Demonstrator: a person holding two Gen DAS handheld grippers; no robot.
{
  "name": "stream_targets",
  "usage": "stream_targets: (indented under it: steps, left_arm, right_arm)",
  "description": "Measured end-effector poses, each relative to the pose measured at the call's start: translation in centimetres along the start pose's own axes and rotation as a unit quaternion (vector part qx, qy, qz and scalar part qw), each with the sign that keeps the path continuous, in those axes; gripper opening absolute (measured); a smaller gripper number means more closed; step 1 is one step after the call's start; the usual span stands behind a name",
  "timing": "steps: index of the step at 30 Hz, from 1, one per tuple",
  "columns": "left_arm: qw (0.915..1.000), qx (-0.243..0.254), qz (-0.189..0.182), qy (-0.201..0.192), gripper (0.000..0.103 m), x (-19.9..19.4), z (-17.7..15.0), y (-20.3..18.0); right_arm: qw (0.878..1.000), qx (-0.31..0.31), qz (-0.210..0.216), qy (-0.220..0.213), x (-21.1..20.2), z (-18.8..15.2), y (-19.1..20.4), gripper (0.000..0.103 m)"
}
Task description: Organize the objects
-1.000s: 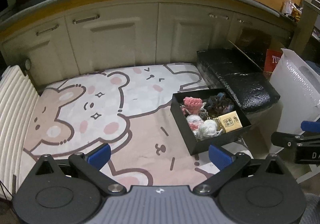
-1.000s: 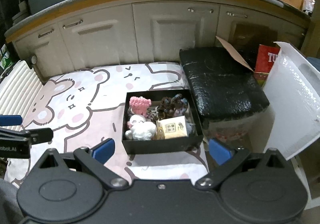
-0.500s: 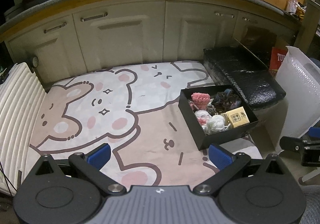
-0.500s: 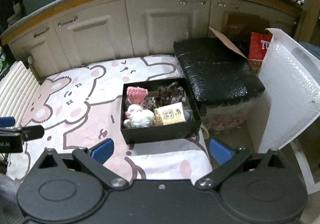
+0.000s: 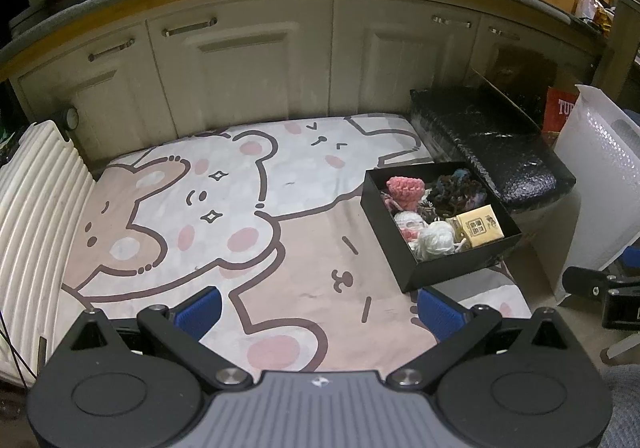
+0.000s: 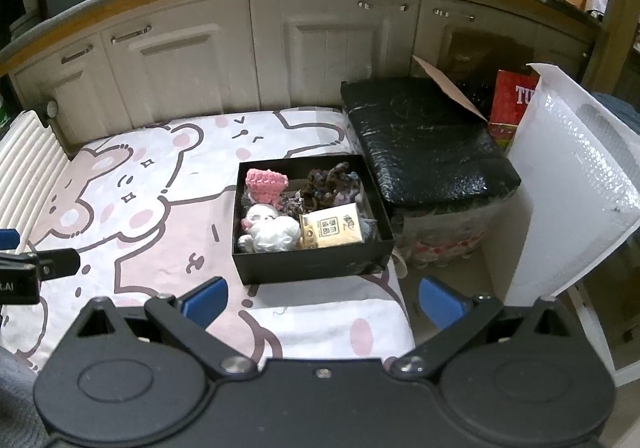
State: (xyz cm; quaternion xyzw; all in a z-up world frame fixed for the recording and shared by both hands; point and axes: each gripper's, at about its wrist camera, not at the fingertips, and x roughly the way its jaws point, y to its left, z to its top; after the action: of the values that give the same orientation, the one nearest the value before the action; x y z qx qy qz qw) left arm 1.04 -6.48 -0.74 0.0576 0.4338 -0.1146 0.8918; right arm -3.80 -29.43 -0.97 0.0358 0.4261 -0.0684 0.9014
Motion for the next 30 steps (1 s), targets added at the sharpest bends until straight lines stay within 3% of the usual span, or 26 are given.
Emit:
stream_targets:
  steps: [30]
  left_arm:
    - [1.0,0.001,-0.001,0.001,0.103,-0.06,-0.2,0.34]
  right_arm:
    - [1.0,-0.007,-0.004,0.001,-0.06,0.04,0.46,0.103]
